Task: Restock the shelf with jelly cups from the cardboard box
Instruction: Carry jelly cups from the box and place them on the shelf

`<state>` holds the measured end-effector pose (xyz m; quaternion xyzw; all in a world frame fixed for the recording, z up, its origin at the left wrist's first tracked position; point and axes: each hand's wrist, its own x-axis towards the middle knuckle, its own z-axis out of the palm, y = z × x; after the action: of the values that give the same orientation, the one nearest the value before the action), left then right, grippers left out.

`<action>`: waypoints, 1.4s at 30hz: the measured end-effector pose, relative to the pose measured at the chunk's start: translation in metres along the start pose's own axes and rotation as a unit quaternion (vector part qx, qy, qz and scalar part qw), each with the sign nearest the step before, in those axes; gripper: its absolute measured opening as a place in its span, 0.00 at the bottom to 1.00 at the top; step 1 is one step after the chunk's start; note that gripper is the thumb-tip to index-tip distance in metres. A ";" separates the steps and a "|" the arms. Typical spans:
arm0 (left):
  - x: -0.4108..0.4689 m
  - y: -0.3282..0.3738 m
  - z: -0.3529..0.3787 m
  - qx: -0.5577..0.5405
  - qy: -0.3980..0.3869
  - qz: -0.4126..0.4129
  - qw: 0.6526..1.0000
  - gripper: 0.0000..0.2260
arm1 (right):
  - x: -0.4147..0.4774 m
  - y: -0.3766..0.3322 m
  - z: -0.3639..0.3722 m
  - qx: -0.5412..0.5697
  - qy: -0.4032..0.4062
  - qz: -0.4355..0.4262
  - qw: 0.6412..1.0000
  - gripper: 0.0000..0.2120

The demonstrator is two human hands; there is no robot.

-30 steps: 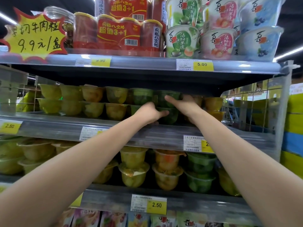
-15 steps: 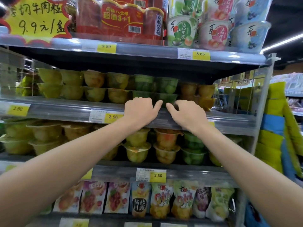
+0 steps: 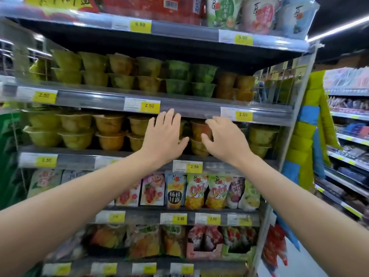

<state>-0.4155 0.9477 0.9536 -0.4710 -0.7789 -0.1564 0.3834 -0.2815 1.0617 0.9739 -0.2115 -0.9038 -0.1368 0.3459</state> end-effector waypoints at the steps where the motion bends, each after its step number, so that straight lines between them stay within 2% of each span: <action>1: -0.012 -0.001 -0.005 0.000 -0.009 0.004 1.000 0.29 | -0.009 -0.004 -0.001 0.004 -0.010 -0.001 1.000 0.20; 12: -0.185 0.010 -0.066 0.041 -0.172 -0.026 0.984 0.25 | -0.152 -0.078 -0.021 0.051 -0.148 -0.049 0.986 0.21; 16: -0.271 0.012 -0.094 0.062 -0.247 -0.039 0.966 0.28 | -0.222 -0.117 -0.024 0.102 -0.216 -0.088 0.967 0.23; 21: -0.395 0.008 -0.112 0.015 -0.332 -0.100 0.938 0.26 | -0.312 -0.183 -0.010 0.149 -0.303 -0.117 0.934 0.23; 26: -0.525 0.008 -0.132 -0.015 -0.431 -0.192 0.882 0.25 | -0.398 -0.265 0.007 0.184 -0.372 -0.178 0.892 0.22; 30: -0.618 -0.007 -0.152 -0.001 -0.479 -0.249 0.842 0.26 | -0.452 -0.337 0.024 0.211 -0.411 -0.221 0.859 0.18; 35: -0.726 -0.041 -0.200 0.012 -0.497 -0.360 0.789 0.26 | -0.502 -0.433 0.030 0.216 -0.456 -0.328 0.799 0.23; 40: -0.833 -0.078 -0.275 0.021 -0.489 -0.506 0.710 0.23 | -0.552 -0.536 0.016 0.233 -0.476 -0.418 0.738 0.22; 42: -0.871 -0.090 -0.307 0.047 -0.489 -0.536 0.686 0.20 | -0.571 -0.578 0.006 0.236 -0.476 -0.453 0.716 0.22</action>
<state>-0.1257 0.1820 0.5171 0.0361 -0.9821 -0.0461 -0.1791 -0.1774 0.3947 0.5213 0.2746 -0.9398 0.0597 -0.1943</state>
